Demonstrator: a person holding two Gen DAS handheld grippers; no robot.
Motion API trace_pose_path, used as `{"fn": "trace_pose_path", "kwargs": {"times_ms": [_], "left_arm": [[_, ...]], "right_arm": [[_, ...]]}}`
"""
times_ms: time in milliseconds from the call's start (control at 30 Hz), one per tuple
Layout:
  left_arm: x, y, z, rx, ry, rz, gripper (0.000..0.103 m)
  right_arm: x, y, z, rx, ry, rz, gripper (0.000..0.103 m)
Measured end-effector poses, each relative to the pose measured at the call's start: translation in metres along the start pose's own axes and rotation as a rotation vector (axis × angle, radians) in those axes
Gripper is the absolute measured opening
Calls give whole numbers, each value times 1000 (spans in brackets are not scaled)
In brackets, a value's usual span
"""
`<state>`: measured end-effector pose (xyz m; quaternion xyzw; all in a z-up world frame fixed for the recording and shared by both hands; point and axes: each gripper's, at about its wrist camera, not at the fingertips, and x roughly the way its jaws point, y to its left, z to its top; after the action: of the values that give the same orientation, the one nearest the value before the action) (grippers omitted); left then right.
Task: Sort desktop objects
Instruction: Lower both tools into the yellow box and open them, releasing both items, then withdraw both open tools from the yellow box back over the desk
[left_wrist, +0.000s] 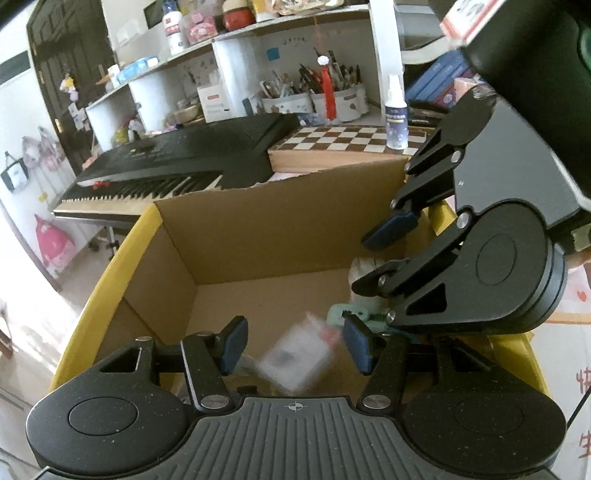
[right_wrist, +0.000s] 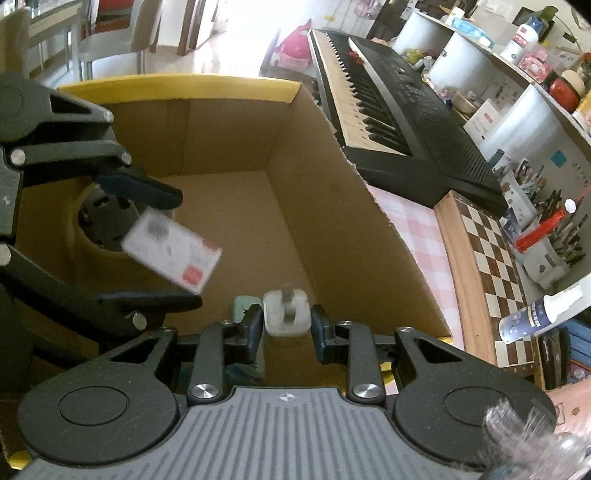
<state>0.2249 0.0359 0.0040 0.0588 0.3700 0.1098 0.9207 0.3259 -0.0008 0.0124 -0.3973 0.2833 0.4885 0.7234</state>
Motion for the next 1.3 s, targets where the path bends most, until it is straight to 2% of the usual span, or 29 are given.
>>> {"fn": "trace_pose_path", "kwargs": {"times_ms": [133,333,633,700,833,1067,1300], "left_arm": [[-8,1,2,-4,-39,10,61],[-24,7,2,-31,-103,31,66],[-50,23,-4,-96,-178,55,68],[-56,27,-6,-111,-197,65,73],[-67,35,-11,-143,-222,70,74],[-84,47,-25,-170,-256,75,76],[-99,60,-41,-190,-265,67,76]], "right_arm": [[-9,-3,0,33,-33,-16,35],[-33,-4,-2,121,-98,-62,36],[-81,17,-7,214,-203,-156,37],[-91,22,-10,250,-228,-183,40],[-105,32,-19,344,-255,-204,39],[-130,54,-40,532,-337,-308,39],[-146,78,-55,672,-351,-411,40]]}}
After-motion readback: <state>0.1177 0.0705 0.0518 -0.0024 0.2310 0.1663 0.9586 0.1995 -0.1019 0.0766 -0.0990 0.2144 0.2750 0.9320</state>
